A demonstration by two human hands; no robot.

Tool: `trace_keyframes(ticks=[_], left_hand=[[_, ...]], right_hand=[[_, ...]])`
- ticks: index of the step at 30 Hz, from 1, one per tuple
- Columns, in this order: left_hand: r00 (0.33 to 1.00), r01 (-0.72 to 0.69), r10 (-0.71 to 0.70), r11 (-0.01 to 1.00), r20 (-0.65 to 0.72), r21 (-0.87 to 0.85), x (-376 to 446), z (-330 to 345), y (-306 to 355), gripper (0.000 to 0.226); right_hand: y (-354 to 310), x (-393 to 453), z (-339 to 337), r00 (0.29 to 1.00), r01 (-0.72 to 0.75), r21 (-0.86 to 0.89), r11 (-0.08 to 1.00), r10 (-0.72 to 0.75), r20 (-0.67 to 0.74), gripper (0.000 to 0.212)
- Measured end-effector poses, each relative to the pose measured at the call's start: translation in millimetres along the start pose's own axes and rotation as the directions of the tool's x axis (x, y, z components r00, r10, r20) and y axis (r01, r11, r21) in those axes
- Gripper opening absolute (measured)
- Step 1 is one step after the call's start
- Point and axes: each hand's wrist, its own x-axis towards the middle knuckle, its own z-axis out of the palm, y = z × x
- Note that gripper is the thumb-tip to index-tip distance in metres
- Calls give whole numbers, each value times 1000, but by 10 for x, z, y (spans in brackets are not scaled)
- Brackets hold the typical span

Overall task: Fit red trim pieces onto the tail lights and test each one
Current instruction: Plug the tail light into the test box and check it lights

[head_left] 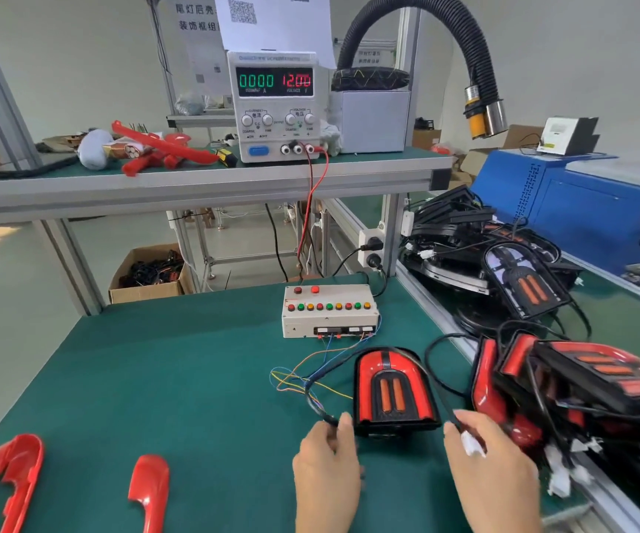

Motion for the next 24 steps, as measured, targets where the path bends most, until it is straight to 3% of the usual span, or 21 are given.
trace_keyframes(ticks=[3, 5, 7, 11, 15, 17, 21, 24], left_hand=[[996, 84, -87, 987, -15, -138, 75, 37, 46, 40], [994, 100, -104, 977, -13, -187, 125, 81, 62, 35], [996, 90, -91, 979, 3, -185, 165, 132, 61, 32], [996, 88, -82, 977, 40, -193, 185, 193, 93, 33], [995, 66, -61, 995, 76, -73, 225, 299, 236, 53], [989, 66, -60, 997, 136, -43, 268, 373, 285, 49], [959, 160, -87, 952, 270, -260, 308, 390, 264, 27], [960, 162, -39, 885, 278, -436, 263, 272, 203, 24]], right_hand=[[55, -75, 13, 997, 49, -8, 999, -48, 67, 32], [65, -50, 6, 985, -16, 29, 999, 11, 173, 26], [41, 19, -20, 967, -104, 61, 993, 86, 241, 10], [-23, 190, 4, 955, -127, -26, 992, 129, 266, 32], [6, 296, 116, 922, -184, -7, 983, 175, 345, 21], [45, 308, 163, 901, -206, -7, 979, 192, 388, 26], [47, 261, 151, 886, -269, 70, 961, 219, 408, 26], [-42, 149, 74, 882, -295, 184, 938, 194, 429, 16]])
